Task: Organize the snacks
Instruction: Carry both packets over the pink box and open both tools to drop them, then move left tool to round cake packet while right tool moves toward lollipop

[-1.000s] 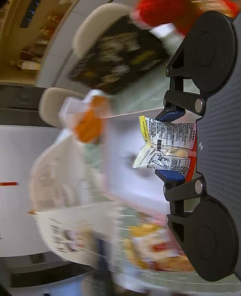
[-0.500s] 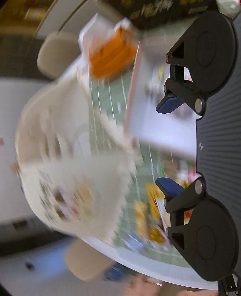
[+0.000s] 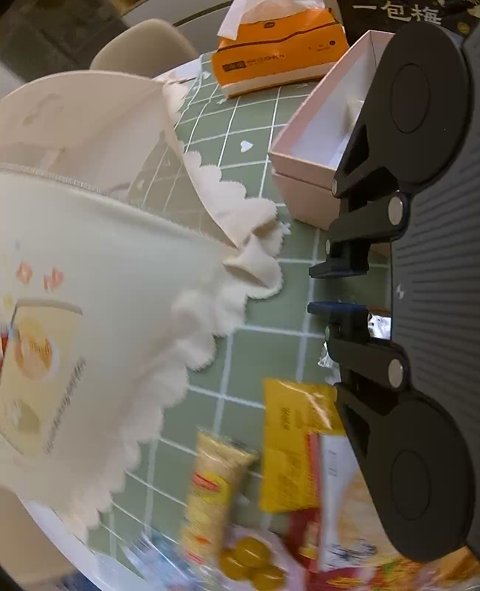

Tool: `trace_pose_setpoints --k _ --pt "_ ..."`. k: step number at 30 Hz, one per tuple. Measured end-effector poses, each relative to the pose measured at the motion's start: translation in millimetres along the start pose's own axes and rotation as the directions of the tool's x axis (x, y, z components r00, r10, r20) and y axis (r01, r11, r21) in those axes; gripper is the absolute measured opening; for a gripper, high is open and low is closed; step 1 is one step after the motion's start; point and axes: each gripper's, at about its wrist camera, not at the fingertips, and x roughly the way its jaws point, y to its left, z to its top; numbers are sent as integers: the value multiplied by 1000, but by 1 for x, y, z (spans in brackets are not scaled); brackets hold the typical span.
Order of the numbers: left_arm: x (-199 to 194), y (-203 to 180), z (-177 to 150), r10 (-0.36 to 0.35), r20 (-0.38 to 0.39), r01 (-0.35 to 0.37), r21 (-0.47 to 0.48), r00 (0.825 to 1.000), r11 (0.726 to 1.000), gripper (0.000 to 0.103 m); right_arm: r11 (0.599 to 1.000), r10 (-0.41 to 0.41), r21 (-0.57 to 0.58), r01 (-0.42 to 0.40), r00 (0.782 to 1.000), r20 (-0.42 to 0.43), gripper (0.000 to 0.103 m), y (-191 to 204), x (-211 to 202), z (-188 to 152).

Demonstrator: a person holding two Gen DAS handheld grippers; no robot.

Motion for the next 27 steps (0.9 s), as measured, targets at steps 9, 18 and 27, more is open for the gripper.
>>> trace_pose_setpoints --k 9,18,27 --pt "-1 14 11 24 27 -23 -43 999 999 41 977 213 12 -213 977 30 12 22 -51 -82" --pt "-13 12 28 61 93 -58 -32 994 998 41 892 405 158 -424 904 136 36 -12 -96 -156" --pt "-21 14 37 72 128 -69 -28 989 997 41 865 339 325 -383 923 185 53 -32 -61 -135"
